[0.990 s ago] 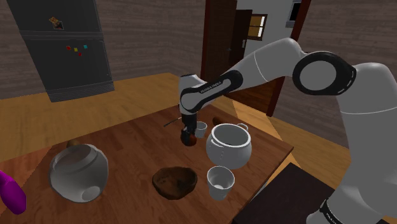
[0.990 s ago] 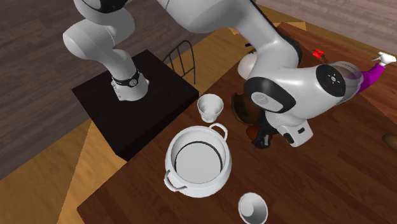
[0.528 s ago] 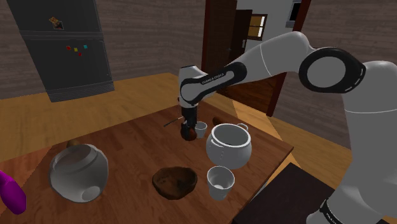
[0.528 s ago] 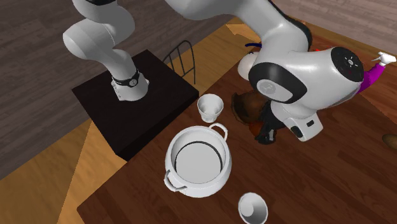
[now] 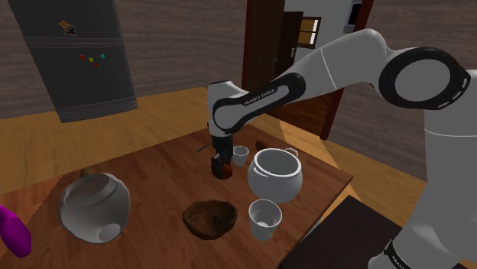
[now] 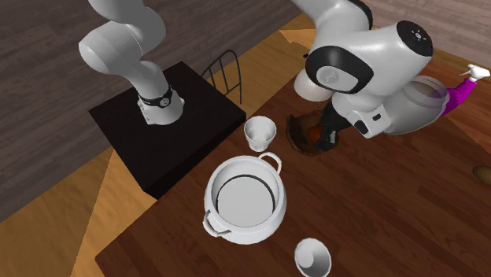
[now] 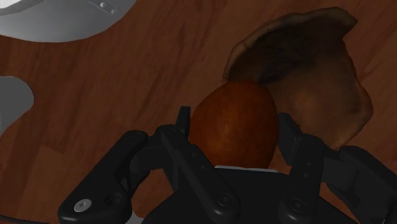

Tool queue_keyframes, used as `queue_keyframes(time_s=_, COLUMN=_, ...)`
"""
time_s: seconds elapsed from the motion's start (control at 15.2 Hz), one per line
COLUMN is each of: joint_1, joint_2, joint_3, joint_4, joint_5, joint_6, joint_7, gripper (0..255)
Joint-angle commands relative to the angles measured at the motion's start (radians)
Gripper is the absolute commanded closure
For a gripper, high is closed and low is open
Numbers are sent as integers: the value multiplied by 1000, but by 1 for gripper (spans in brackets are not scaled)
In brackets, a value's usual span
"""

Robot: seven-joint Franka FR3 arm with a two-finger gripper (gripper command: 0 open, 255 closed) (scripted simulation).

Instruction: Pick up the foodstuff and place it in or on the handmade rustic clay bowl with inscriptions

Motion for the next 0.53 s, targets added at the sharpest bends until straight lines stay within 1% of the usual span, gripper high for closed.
queue_keyframes(time_s=0.0, joint_1=26, joint_2=-24, joint_3=14, joint_4=-39, joint_5=4, joint_6=17, joint_7=40, gripper=255)
queue_keyframes(time_s=0.46, joint_1=116, joint_2=-77, joint_3=66, joint_4=-119, joint_5=14, joint_6=53, joint_7=178, gripper=255)
